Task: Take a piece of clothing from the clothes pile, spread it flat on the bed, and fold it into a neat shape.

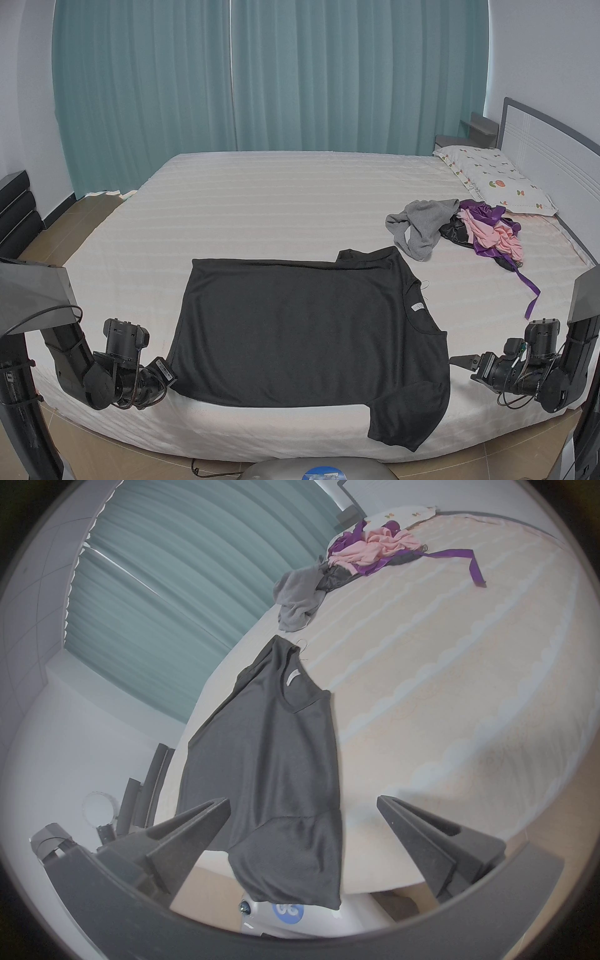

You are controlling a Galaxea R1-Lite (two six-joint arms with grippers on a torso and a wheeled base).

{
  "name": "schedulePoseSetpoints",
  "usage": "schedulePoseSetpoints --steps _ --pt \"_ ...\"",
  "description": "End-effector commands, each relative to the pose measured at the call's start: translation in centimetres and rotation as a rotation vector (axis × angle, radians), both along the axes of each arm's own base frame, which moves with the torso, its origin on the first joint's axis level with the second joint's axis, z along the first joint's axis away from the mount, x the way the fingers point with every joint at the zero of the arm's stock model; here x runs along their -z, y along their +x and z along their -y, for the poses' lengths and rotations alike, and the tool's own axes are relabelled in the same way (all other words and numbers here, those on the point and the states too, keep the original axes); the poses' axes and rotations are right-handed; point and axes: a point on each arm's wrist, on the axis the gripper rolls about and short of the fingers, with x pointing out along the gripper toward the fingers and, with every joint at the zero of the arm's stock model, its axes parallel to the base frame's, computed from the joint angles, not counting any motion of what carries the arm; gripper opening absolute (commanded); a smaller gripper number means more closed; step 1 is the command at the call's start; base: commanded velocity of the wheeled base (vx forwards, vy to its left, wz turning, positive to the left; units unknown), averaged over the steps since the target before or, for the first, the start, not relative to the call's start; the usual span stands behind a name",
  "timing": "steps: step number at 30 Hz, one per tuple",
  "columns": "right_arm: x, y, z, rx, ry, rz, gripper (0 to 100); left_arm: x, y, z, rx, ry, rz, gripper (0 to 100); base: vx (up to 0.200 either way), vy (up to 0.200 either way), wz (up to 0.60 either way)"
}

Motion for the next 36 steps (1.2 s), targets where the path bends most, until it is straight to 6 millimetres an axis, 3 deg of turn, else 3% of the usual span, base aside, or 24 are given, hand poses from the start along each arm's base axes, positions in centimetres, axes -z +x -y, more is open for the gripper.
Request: schedulePoseSetpoints --steps 1,18,19,29,36 --pt "2.2 0.3 -0.4 0.011 -0.029 -0.050 100 0.2 -0.9 -0.2 0.019 0.029 -0.025 0 0.000 0.000 0.00" --pt "4.6 3.1 -1.8 -0.018 -0.033 0.009 100 0.1 -1.1 -0.2 0.030 0.040 -0.030 0 0.000 0.000 0.00" --pt "4.7 3.2 -1.9 -0.015 -0.037 0.011 0 0.2 -1.1 -0.2 0.030 0.040 -0.032 0 0.000 0.000 0.00" --pt "4.9 2.9 -1.9 0.023 -0.078 0.001 0 0.2 -1.2 -0.2 0.040 0.048 -0.037 0 0.000 0.000 0.00" --pt "3.8 1.9 -1.1 0.057 -0.093 -0.001 0 0.3 -1.4 -0.2 0.044 0.051 -0.043 0 0.000 0.000 0.00"
